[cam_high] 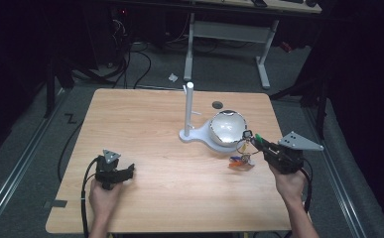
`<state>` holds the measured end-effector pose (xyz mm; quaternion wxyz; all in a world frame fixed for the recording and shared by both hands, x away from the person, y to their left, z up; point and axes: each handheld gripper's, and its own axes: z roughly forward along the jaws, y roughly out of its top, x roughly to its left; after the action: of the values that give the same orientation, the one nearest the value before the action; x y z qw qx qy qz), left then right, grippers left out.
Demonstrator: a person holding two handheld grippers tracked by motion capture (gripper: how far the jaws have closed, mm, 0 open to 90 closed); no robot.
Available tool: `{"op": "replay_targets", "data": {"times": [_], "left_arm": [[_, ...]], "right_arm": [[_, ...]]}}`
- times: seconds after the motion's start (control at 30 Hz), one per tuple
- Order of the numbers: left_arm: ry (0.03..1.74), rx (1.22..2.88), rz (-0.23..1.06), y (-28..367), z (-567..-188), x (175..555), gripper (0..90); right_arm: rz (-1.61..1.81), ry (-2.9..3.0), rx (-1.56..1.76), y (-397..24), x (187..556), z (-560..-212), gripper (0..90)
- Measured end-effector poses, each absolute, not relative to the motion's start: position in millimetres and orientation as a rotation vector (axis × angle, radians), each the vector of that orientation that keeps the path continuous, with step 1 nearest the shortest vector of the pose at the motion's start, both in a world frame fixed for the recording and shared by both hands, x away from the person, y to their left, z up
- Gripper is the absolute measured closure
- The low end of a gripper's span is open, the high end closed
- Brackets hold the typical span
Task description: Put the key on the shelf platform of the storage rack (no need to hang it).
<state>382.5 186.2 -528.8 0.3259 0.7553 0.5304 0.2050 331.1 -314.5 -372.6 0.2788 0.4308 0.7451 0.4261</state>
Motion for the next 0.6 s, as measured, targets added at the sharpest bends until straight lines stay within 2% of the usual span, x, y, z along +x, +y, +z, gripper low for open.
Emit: {"op": "replay_targets", "data": {"times": [0.6], "left_arm": [[1.39,1.979,0.536,186.3,-528.8,382.5,23.1]], "right_arm": [[1.174,2.043,1.156,-319.9,350.4,-320.4,83.1]]}}
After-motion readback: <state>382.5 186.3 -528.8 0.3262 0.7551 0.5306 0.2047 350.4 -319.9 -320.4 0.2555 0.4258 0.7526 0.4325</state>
